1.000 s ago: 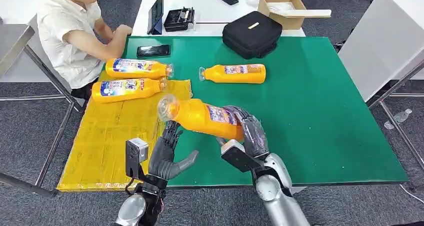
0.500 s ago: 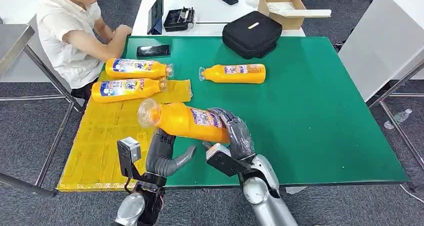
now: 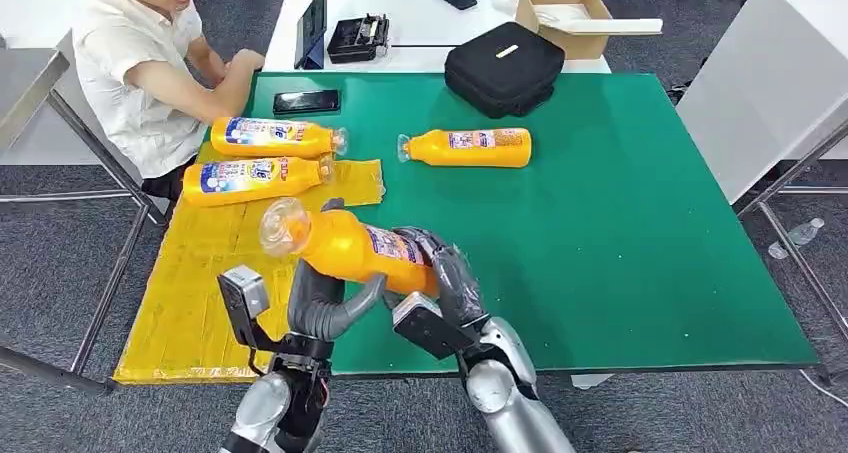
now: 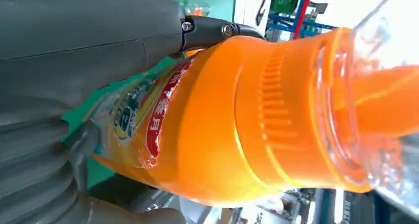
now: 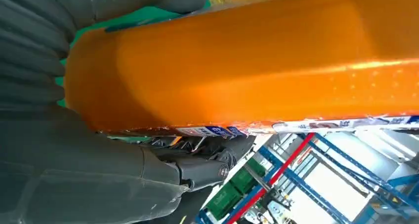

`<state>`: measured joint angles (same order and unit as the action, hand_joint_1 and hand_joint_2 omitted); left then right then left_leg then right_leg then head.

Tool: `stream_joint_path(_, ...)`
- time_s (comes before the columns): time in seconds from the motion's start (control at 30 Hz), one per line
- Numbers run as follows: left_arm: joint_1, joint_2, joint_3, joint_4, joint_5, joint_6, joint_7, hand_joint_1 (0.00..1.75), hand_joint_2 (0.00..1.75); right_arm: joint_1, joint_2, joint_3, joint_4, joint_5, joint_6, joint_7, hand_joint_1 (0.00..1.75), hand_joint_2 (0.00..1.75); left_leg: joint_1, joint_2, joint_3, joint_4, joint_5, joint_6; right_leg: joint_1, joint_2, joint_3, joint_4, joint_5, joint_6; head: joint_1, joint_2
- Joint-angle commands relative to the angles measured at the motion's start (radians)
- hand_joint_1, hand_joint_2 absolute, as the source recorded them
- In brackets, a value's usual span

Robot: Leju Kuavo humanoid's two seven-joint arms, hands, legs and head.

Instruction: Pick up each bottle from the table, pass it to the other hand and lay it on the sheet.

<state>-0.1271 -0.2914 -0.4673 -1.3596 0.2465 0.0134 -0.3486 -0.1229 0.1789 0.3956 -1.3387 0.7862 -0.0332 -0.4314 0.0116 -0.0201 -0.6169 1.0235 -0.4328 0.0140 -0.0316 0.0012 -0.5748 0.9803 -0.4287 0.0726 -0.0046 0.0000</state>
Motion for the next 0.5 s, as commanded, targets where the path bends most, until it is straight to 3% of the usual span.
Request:
stream_joint_path(0.03,-0.063,-0.058,-0.024,0.062,0.046,-0.013,-0.007,0.0,1.75,-0.081,-0.004,0.023,0.146,-0.012,0.011,-0.022,1.75,1.75,0.001,0.001,0.002,0.0,0.0,0.0,0.001,-0.001,0.002,0.0,0.0,-0.003,0.0,0.0)
stream_joint_path(0.1,-0.08,-0.058,-0.023,0.077,0.061,-0.014,-0.01,0.0,1.75,-0.089,-0.002,0.044,0.16,-0.018,0.019,-0.037,1.75,1.75,0.001,0.002,0.003,0.0,-0.001,0.0,0.002,-0.001,0.004,-0.001,0.0,-0.005,0.0,0.0)
stream_joint_path(0.13,-0.088,-0.058,-0.023,0.087,0.075,-0.023,-0.012,1.61,1.75,-0.094,-0.001,0.051,0.166,-0.028,0.023,-0.044,1.75,1.75,0.001,0.001,0.002,0.001,-0.001,0.0,0.001,-0.001,0.003,0.0,0.0,-0.004,0.0,0.0)
stream_joint_path(0.17,-0.093,-0.058,-0.025,0.096,0.082,-0.03,-0.012,1.75,1.75,-0.1,-0.002,0.059,0.171,-0.036,0.029,-0.047,1.75,1.75,0.001,0.001,0.003,0.001,-0.001,0.0,0.002,-0.001,0.004,-0.001,-0.001,-0.004,0.0,0.0)
stream_joint_path(0.5,-0.099,-0.058,-0.024,0.111,0.111,-0.049,-0.014,1.75,1.75,-0.11,-0.004,0.06,0.183,-0.065,0.049,-0.057,1.75,1.75,0.0,0.0,0.001,0.0,0.0,0.0,0.001,-0.001,0.002,0.0,0.0,-0.003,0.0,0.0)
